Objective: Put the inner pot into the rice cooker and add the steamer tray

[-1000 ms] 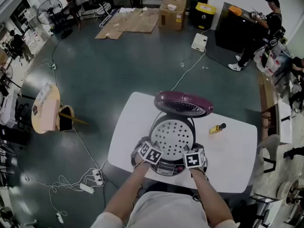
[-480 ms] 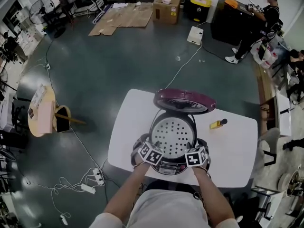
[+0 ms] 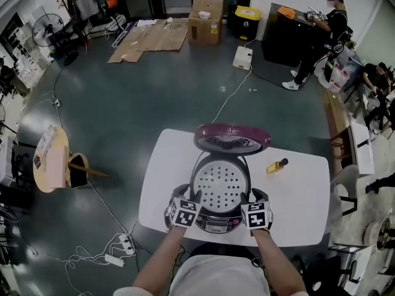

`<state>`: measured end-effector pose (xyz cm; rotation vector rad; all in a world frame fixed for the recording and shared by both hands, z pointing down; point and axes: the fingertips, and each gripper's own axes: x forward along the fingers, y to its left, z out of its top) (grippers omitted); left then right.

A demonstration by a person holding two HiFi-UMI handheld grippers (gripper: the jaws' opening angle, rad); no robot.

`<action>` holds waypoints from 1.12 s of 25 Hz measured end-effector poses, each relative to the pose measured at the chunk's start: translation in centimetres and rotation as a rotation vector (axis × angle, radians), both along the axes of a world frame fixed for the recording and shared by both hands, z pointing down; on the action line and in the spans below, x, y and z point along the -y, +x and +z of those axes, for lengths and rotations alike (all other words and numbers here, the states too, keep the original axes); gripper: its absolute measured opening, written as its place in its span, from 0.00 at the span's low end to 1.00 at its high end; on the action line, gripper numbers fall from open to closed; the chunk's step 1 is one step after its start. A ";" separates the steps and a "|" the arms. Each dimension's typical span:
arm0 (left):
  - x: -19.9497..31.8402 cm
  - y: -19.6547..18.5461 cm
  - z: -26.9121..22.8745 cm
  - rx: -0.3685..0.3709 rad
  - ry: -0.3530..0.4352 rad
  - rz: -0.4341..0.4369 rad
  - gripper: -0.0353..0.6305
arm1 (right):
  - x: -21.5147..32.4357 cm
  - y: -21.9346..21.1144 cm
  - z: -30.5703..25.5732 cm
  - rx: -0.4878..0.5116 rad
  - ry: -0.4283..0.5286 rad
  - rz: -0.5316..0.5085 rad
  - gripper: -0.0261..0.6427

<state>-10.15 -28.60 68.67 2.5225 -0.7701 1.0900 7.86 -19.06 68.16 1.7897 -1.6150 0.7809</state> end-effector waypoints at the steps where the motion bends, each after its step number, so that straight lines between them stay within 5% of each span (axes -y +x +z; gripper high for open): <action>1: -0.3 -0.1 -0.7 -0.018 0.004 0.000 0.34 | -0.2 -0.1 -0.9 0.008 0.022 0.004 0.30; 12: -5.2 -0.6 -9.7 -0.228 0.076 -0.049 0.15 | -4.9 -1.1 -10.7 0.035 0.259 -0.060 0.13; 28: -17.3 -1.9 -15.5 -0.343 0.141 -0.125 0.08 | -16.1 -2.3 -16.9 0.074 0.410 -0.146 0.06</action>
